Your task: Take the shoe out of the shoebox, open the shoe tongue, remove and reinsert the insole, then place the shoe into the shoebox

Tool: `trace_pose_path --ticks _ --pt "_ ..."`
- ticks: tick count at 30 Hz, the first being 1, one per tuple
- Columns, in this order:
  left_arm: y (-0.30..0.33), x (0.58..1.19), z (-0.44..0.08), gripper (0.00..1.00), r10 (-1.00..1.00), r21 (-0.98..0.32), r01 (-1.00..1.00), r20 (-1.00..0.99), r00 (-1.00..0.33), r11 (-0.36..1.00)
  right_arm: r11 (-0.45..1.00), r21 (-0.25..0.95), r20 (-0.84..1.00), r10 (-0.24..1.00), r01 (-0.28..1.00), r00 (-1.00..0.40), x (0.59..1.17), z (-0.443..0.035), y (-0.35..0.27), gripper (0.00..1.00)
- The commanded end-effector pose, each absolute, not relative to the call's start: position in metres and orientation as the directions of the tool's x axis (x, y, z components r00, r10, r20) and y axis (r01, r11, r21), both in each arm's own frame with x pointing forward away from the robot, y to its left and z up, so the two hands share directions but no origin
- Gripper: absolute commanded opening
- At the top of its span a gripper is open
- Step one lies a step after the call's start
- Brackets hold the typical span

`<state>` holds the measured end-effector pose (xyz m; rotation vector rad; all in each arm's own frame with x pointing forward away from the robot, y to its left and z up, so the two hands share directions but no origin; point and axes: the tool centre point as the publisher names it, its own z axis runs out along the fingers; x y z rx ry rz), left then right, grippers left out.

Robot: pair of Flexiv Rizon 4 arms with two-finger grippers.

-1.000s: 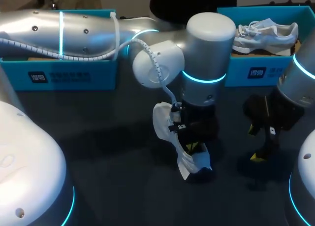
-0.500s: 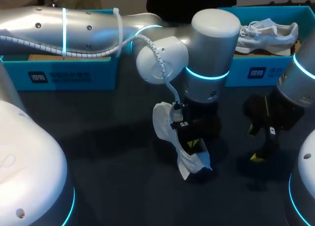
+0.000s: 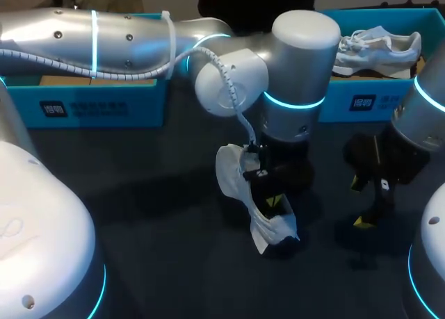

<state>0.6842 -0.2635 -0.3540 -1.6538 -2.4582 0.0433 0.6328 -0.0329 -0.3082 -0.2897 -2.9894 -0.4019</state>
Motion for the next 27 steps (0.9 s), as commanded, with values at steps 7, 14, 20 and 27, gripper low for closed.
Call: trace_pose_path --ticks 7,14,20,27 --pt "-0.272 0.667 -0.358 0.00 0.942 -0.182 0.925 0.112 -0.317 0.333 0.947 0.249 0.134 0.174 0.203 -0.976 0.633 -0.310 -0.032 1.00" --pt "-0.290 0.663 -0.371 0.00 0.939 -0.226 0.912 0.038 -0.343 0.342 0.947 0.249 0.134 0.174 0.203 -0.976 0.633 -0.310 -0.032 1.00" --pt "-0.293 0.654 -0.377 0.00 0.941 -0.339 0.883 0.025 -0.338 0.326 0.947 0.249 0.134 0.174 0.203 -0.976 0.633 -0.310 -0.032 1.00" --pt "-0.290 0.640 -0.398 0.00 0.931 -0.461 0.816 0.069 -0.357 0.347 0.947 0.249 0.134 0.174 0.203 -0.976 0.633 -0.310 -0.032 1.00"
